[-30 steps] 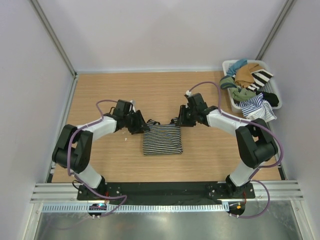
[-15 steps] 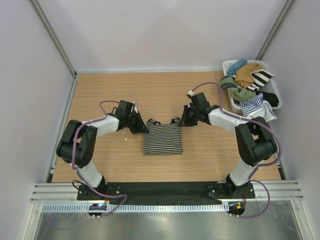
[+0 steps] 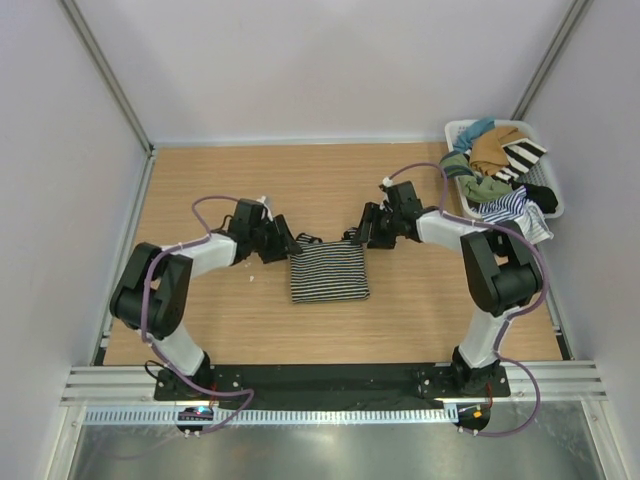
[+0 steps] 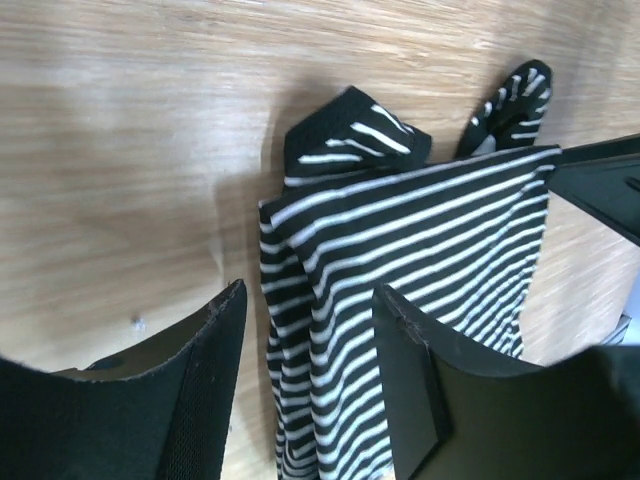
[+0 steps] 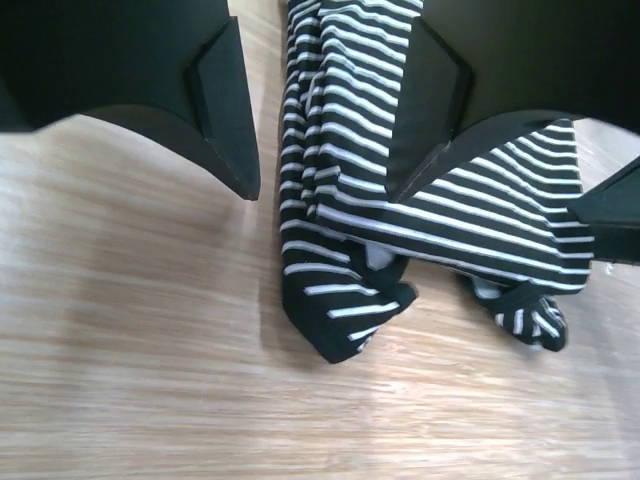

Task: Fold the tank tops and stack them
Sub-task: Neatly place the folded tank top to the corner

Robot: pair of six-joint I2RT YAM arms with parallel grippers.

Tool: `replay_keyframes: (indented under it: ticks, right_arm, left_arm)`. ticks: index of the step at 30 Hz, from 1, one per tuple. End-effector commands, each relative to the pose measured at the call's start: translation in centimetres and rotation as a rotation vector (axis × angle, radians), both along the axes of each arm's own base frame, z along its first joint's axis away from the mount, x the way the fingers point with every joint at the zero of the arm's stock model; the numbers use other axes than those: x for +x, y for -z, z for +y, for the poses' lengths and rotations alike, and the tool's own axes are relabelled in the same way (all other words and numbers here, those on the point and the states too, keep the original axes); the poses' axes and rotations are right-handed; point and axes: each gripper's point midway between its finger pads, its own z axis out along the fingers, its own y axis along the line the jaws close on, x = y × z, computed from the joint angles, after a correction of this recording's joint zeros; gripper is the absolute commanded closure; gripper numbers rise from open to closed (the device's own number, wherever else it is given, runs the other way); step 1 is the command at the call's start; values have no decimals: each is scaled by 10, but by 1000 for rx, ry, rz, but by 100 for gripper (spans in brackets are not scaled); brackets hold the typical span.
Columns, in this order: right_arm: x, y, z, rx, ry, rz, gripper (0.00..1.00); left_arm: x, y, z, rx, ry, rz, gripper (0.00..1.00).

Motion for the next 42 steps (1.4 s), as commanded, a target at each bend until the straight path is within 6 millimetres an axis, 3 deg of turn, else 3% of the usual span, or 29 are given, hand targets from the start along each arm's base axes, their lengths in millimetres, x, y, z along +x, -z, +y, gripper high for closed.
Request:
replay_keyframes:
  ticks: [1,4,5,6,8,12,16,20,24,26,28,31,35,37,38,39,42]
  right_arm:
    - [9,-46,-5,-7,6,-146,39]
    - [-2,-62,-14,-52,1,-183,41]
    - [-10,-76,-13,-40,-9,-212,44]
    - [-16,-80,-11,-27,-27,-214,54]
    - [-36,-95,7,64,-114,-219,65]
    - [-79,-92,35,180,-254,-168,90]
    - [-112,-80,49,226,-335,-148,96]
    - [-136,-58,52,308,-376,-86,99]
    - [-141,-39,59,378,-385,-37,99]
    - [-140,-19,50,382,-345,22,99]
    - [-134,-13,42,421,-310,43,99]
    - [-126,11,15,415,-193,108,99]
    - [-129,10,7,399,-172,108,99]
    - [-128,4,6,392,-177,87,99]
    - [-127,-7,6,387,-179,65,98]
    - [-126,-13,7,387,-185,50,97]
    - [-120,-40,11,358,-217,-19,93]
  left_arm:
    - [8,-38,7,4,-22,-136,45]
    - [-8,-62,8,-3,-16,-152,44]
    - [-13,-67,6,-1,-15,-157,44]
    - [-18,-82,4,-20,-10,-185,44]
    - [-32,-91,-7,-60,23,-174,51]
    - [-69,-100,-50,-166,142,-104,62]
    - [-98,-91,-73,-202,230,-47,73]
    - [-116,-72,-72,-215,265,-4,77]
    - [-124,-39,-67,-215,264,64,80]
    - [-123,-16,-62,-229,240,114,81]
    - [-122,-1,-56,-252,210,133,83]
    - [-118,17,-42,-250,154,183,84]
    - [-122,18,-34,-203,144,183,84]
    - [-121,2,-34,-200,165,136,82]
    - [-125,0,-33,-184,167,145,80]
    - [-122,-17,-37,-195,181,96,80]
    - [-120,-41,-43,-203,198,51,76]
